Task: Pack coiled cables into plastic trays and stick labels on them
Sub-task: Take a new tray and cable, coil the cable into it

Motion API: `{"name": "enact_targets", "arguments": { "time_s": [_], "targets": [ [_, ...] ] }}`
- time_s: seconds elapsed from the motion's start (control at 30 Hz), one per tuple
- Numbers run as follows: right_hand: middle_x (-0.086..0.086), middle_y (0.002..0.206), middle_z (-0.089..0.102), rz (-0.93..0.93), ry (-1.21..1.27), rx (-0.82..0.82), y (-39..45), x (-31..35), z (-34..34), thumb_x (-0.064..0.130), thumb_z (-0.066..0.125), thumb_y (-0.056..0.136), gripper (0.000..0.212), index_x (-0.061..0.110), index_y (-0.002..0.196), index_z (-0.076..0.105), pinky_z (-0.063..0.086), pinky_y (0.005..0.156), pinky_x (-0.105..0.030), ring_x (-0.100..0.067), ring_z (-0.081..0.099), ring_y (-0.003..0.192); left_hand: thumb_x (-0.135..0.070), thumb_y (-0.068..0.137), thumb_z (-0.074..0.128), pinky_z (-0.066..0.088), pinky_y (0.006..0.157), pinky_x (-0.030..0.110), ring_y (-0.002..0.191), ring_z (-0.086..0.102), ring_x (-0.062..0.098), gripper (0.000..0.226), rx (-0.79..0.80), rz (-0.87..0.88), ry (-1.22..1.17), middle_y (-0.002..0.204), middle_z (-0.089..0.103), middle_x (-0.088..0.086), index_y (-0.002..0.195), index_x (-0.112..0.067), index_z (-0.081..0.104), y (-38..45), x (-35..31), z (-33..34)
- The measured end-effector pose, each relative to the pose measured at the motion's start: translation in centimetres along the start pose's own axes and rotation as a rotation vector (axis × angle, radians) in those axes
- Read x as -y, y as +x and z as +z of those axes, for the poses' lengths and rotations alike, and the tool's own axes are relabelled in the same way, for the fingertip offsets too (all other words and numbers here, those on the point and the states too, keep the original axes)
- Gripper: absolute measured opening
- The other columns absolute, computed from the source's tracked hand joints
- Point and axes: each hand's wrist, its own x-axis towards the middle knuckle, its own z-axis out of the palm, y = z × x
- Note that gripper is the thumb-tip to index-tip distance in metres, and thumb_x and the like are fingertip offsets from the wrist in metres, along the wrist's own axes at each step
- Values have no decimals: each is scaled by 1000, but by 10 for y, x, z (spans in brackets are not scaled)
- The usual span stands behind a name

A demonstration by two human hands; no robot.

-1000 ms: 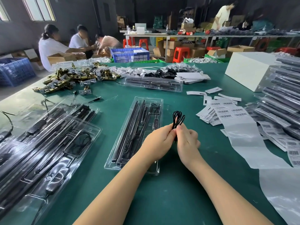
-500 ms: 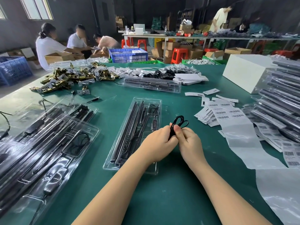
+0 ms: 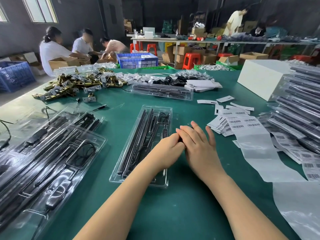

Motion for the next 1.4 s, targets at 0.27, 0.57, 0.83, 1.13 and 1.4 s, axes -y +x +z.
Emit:
{"name": "enact_targets", "arguments": {
  "time_s": [0.27, 0.57, 0.83, 1.13, 1.4],
  "targets": [
    [-7, 83, 64, 70, 2, 54, 4, -1, 6, 0, 79, 67, 33, 7, 98, 70, 52, 85, -45, -30, 65, 73, -16, 89, 45, 38, 56, 19, 61, 48, 5, 32, 4, -66, -126, 74, 57, -5, 120, -17, 37, 2, 7, -2],
    [2, 106, 54, 286, 99, 385, -2, -12, 13, 29, 36, 102, 18, 17, 105, 49, 24, 74, -34, -25, 51, 102, -42, 63, 86, 25, 116, 32, 140, 29, 12, 95, 370, -127, 466, 153, 28, -5, 143, -38, 35, -17, 8, -76],
    [4, 89, 48, 490, 364, 386, 2, -14, 10, 24, 32, 104, 17, 17, 113, 45, 30, 75, -37, -30, 52, 84, -59, 63, 79, 7, 120, 49, 147, -13, 21, 111, 424, -195, 600, 161, -6, -12, 149, -48, 10, -40, 16, -60],
    [-2, 86, 52, 696, 601, 285, 1, -17, -6, 23, 37, 103, 27, 12, 128, 38, 33, 64, -33, -26, 50, 74, -62, 70, 72, 12, 120, 36, 146, 17, 12, 57, -10, 42, 327, 149, 40, -10, 122, -41, 62, -52, 25, -13],
    [-10, 88, 60, 787, 697, 321, 6, -9, -11, 25, 37, 103, 20, 12, 88, 41, 32, 57, -33, -21, 48, 67, -49, 88, 60, 12, 118, 45, 139, 34, 5, 15, -19, 120, 364, 138, 52, -15, 89, -35, 67, -59, 23, -9]
  ]
}}
